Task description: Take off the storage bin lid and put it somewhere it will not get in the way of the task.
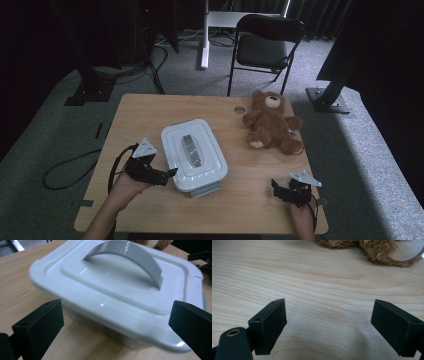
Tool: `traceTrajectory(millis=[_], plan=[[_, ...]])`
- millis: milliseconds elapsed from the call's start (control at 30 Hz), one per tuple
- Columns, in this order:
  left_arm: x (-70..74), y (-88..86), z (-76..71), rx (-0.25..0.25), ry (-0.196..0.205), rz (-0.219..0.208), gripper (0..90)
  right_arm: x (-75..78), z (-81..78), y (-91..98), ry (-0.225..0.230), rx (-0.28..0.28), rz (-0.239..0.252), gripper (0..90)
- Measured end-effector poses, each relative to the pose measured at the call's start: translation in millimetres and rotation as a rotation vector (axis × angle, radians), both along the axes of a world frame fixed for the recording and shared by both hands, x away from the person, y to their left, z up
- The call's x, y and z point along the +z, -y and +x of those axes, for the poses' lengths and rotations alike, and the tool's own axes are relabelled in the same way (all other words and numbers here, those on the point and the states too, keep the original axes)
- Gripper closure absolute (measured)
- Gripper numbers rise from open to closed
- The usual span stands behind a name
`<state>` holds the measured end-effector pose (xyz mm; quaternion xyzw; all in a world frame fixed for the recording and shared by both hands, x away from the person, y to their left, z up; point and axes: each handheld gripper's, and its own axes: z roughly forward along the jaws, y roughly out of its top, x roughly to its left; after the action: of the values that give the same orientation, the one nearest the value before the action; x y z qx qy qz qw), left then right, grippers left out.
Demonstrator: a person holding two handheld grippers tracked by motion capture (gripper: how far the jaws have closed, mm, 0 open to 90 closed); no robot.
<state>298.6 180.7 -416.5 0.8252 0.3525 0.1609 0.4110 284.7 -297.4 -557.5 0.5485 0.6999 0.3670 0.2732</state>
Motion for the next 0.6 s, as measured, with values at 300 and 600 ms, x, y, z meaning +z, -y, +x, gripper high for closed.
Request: traceTrajectory(millis=[300, 600], plan=[[0.2, 26.0, 10.4, -0.056, -0.020, 0.004, 0.5, -0.1, 0.2, 0.6, -0.006, 0.002, 0.008, 12.4], [-6.2, 49.2, 24.2, -0.079, -0.047, 0.000, 0.5, -0.2, 0.2, 1.0, -0.009, 0.007, 0.011, 12.4]])
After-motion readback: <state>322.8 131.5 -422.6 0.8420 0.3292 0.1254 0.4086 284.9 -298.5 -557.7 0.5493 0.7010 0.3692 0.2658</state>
